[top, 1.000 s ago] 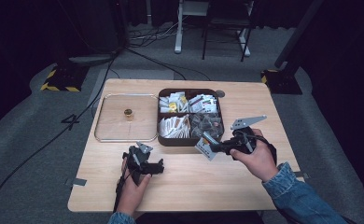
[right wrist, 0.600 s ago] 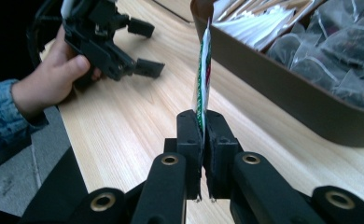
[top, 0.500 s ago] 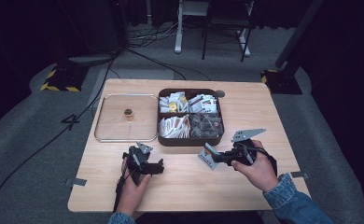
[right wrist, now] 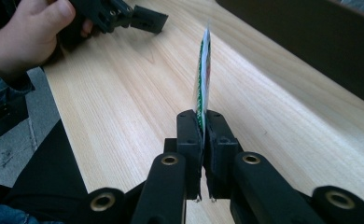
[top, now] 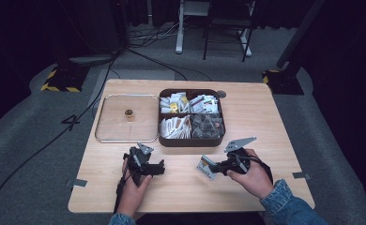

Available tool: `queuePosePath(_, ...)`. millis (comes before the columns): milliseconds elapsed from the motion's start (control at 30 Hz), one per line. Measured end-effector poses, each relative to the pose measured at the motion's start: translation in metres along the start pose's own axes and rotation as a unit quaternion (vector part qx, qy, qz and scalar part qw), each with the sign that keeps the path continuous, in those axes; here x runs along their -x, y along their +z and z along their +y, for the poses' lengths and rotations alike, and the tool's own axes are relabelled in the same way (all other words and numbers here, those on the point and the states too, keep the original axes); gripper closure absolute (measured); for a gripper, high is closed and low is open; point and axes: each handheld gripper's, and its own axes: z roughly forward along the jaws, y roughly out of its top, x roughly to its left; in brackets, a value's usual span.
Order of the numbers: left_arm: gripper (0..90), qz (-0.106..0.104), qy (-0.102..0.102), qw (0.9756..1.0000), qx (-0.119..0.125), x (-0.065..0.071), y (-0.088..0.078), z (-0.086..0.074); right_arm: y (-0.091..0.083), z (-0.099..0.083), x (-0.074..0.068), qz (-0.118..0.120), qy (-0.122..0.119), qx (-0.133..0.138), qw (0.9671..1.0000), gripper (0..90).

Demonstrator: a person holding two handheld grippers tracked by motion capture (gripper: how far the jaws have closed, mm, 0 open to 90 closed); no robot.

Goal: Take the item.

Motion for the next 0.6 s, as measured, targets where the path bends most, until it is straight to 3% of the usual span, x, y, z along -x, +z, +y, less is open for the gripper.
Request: queuePosePath(600,0.1,0.000,0.000,1.0000,0.000,0.000,0.000,0.000,0.013,-0.011,0.006,0.002,0.014,-0.023,0.9996,84.9)
